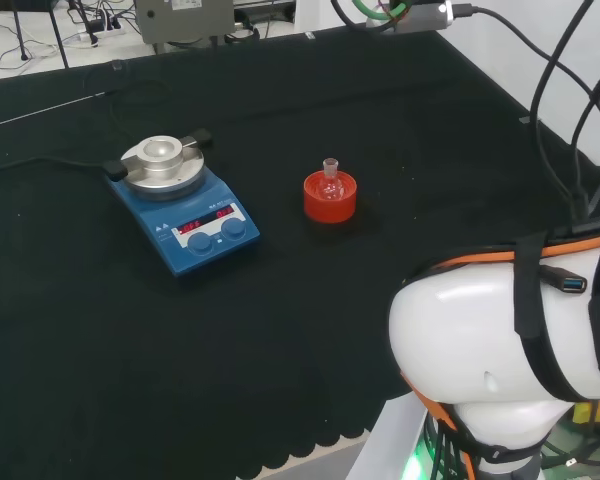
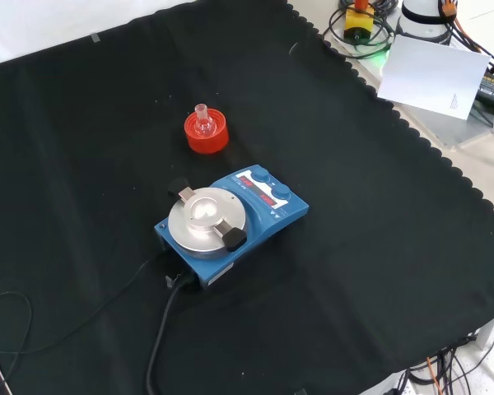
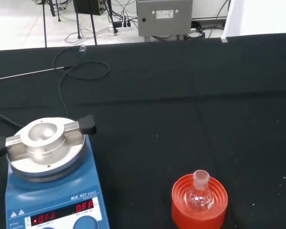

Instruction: Pick up the round-bottom flask.

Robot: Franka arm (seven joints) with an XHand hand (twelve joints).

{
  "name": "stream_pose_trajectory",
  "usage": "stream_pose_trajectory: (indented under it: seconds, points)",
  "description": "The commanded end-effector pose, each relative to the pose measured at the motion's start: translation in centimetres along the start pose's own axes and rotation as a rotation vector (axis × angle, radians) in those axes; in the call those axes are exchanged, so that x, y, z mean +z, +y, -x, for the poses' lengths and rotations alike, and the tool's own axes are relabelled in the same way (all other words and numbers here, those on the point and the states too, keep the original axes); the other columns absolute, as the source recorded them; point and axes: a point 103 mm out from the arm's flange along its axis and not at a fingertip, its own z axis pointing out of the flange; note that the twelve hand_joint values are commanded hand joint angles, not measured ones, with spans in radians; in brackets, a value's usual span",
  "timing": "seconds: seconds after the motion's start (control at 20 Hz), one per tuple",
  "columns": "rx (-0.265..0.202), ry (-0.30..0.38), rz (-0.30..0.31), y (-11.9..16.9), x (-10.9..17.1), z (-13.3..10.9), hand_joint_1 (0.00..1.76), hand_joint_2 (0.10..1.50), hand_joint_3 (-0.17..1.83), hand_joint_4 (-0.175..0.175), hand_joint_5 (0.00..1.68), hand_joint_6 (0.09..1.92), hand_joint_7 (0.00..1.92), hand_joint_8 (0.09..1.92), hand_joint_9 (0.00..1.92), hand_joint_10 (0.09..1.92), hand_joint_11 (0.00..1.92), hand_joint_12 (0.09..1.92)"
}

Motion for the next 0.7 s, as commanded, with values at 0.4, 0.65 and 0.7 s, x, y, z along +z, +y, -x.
stream_pose_trajectory:
  seconds: [0.4, 0.65, 0.7]
  points:
    - [0.105, 0.022, -0.064, 3.0, 5.3, 4.5, 0.19, 1.27, 0.32, -0.026, 0.33, 0.31, 0.13, 0.55, 0.20, 0.68, 0.00, 1.19]
    - [0.125, 0.052, -0.097, 6.0, 8.7, 6.8, 0.20, 1.27, 0.31, -0.026, 0.33, 0.31, 0.13, 0.55, 0.20, 0.68, 0.00, 1.18]
    - [0.131, 0.063, -0.106, 6.6, 9.4, 7.3, 0.21, 1.26, 0.30, -0.026, 0.33, 0.30, 0.13, 0.55, 0.20, 0.68, 0.00, 1.18]
